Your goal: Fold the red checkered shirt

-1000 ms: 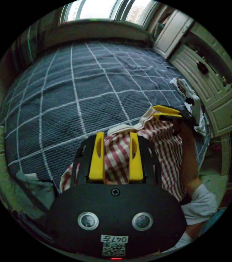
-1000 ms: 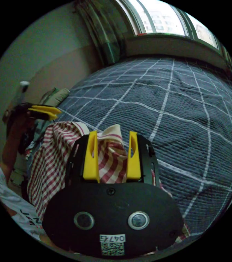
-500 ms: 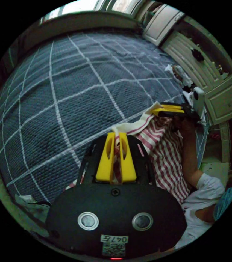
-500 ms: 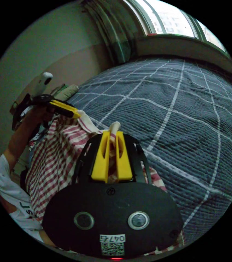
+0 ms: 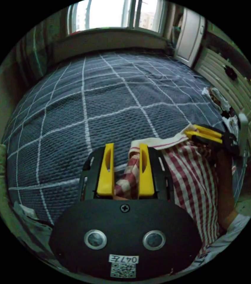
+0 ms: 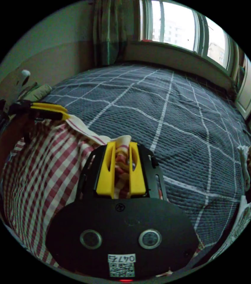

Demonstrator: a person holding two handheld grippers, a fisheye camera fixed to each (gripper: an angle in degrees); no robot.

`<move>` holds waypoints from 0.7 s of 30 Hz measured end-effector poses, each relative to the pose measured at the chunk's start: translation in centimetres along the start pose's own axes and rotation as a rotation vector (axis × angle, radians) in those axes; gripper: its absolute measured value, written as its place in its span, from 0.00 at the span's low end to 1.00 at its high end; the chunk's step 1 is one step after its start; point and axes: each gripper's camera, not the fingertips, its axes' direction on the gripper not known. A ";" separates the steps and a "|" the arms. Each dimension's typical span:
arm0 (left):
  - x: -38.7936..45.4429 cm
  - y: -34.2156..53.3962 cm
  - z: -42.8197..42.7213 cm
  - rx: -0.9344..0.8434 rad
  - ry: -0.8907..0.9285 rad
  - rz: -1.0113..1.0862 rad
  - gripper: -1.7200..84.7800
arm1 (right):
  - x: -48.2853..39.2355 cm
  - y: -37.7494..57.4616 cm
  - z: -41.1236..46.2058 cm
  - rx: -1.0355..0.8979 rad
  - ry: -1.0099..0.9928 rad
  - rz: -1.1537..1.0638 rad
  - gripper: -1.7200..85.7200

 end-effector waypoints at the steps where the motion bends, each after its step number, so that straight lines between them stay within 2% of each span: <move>1: -0.6 0.1 -1.2 0.028 -0.009 -0.048 0.13 | 0.0 0.2 -0.2 0.005 0.006 0.000 0.05; 4: -0.4 1.3 -4.9 0.125 -0.074 -0.073 0.09 | 0.7 1.4 -2.3 0.083 0.060 0.051 0.04; 6: 1.4 2.2 -6.1 0.147 -0.030 0.023 0.07 | 1.1 3.1 -6.1 0.270 0.136 0.122 0.02; 8: 3.9 3.1 -6.3 0.142 0.043 0.137 0.05 | 0.4 3.8 -7.7 0.366 0.043 0.084 0.02; 9: 5.5 3.5 -5.9 0.142 0.073 0.195 0.04 | -0.4 3.4 -7.5 0.319 -0.056 0.042 0.02; 11: 7.2 4.0 -4.9 0.138 0.046 0.224 0.02 | -2.6 2.7 -5.8 0.164 -0.106 -0.080 0.02; 12: 7.8 4.2 -3.8 0.119 -0.029 0.203 0.02 | -4.1 2.7 -4.5 0.066 -0.024 -0.134 0.01; 15: 8.1 5.3 -0.6 -0.034 -0.212 0.163 0.01 | -5.4 4.1 -3.0 -0.058 0.236 -0.179 0.01; 17: 7.9 6.7 0.6 -0.091 -0.222 0.188 0.01 | -4.7 5.0 -3.3 -0.075 0.147 -0.131 0.01; 21: 7.0 9.9 0.4 -0.057 -0.142 0.165 0.01 | -4.2 7.4 -4.8 -0.039 0.025 -0.065 0.01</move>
